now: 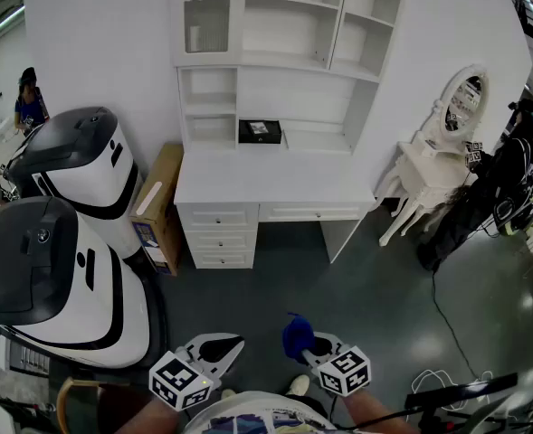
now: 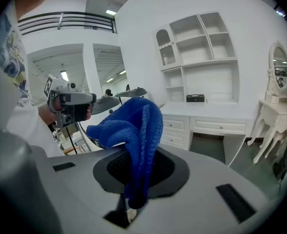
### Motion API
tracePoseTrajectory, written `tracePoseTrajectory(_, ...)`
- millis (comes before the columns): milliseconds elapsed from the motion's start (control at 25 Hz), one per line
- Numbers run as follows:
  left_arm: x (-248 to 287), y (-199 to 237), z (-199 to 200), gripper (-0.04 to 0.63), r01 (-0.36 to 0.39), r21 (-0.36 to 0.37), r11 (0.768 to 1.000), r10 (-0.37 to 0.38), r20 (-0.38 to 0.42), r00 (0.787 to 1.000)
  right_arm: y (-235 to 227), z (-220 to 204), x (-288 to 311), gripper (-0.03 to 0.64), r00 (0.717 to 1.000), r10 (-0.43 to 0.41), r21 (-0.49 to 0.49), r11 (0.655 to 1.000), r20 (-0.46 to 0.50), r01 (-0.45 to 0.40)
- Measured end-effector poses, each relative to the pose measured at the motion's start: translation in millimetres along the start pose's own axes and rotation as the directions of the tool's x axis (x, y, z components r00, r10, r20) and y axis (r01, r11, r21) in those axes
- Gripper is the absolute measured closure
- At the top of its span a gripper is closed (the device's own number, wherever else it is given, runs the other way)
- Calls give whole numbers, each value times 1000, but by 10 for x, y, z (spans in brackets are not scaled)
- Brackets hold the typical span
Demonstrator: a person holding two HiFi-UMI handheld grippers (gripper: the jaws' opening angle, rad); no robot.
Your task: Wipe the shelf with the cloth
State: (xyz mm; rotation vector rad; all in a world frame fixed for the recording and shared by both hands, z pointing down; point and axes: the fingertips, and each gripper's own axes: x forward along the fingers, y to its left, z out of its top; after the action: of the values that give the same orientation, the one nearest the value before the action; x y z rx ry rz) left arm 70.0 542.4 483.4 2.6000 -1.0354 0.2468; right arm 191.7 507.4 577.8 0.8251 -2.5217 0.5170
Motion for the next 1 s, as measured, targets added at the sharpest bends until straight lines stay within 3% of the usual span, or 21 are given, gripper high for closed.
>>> tracePoseTrajectory(240, -314, 248, -113, 592, 26, 1, 1000, -26, 1, 1000, 288, 91, 281, 549, 1000, -23, 11, 1000, 11, 23)
tracePoseTrajectory(400, -264, 358, -110, 592, 46, -11, 999, -46, 5, 999, 225, 102, 259, 549, 999, -52, 12, 999, -9, 52)
tracePoseTrajectory(680, 191, 687, 194, 592, 54, 12, 998, -55, 28, 998, -381, 384, 468, 549, 998, -60, 49, 997, -1, 60)
tracePoseTrajectory(1000, 886, 1277, 779, 592, -12, 50, 999, 11, 24, 1000, -1316, 1167, 889, 549, 998, 0, 11, 1000, 63, -1)
